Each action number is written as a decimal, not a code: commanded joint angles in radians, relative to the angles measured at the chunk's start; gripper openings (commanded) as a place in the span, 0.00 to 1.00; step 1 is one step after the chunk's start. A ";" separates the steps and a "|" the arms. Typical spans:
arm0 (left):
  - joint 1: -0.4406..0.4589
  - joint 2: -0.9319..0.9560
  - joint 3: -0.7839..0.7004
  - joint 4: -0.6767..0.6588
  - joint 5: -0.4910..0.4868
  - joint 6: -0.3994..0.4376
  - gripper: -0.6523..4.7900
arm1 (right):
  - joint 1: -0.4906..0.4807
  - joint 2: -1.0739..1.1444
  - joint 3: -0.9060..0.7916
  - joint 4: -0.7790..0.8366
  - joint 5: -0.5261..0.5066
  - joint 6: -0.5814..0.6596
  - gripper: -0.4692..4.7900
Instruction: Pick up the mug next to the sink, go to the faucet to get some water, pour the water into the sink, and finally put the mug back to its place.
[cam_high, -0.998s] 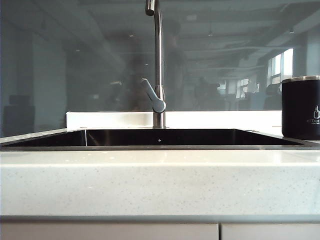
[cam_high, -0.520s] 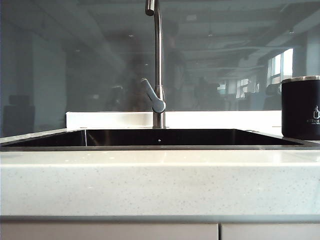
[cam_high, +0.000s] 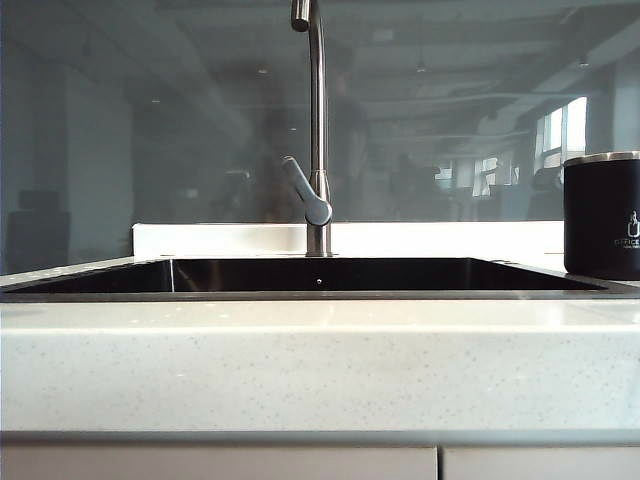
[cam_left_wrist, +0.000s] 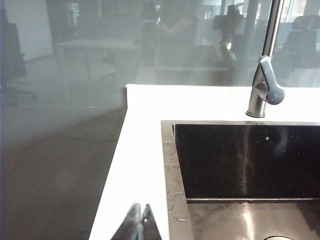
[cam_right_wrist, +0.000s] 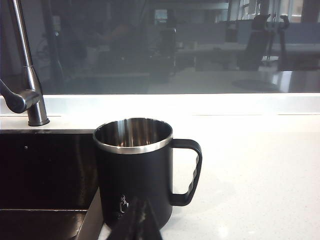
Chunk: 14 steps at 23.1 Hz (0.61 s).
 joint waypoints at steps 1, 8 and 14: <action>0.000 0.000 0.003 0.008 0.000 0.004 0.11 | -0.001 -0.002 -0.003 0.017 0.001 -0.003 0.08; 0.000 0.000 0.003 0.000 0.000 0.004 0.11 | -0.001 -0.002 -0.003 0.017 0.000 -0.003 0.08; 0.000 0.000 0.003 0.000 0.000 0.004 0.11 | -0.001 -0.002 -0.003 0.017 0.001 -0.003 0.08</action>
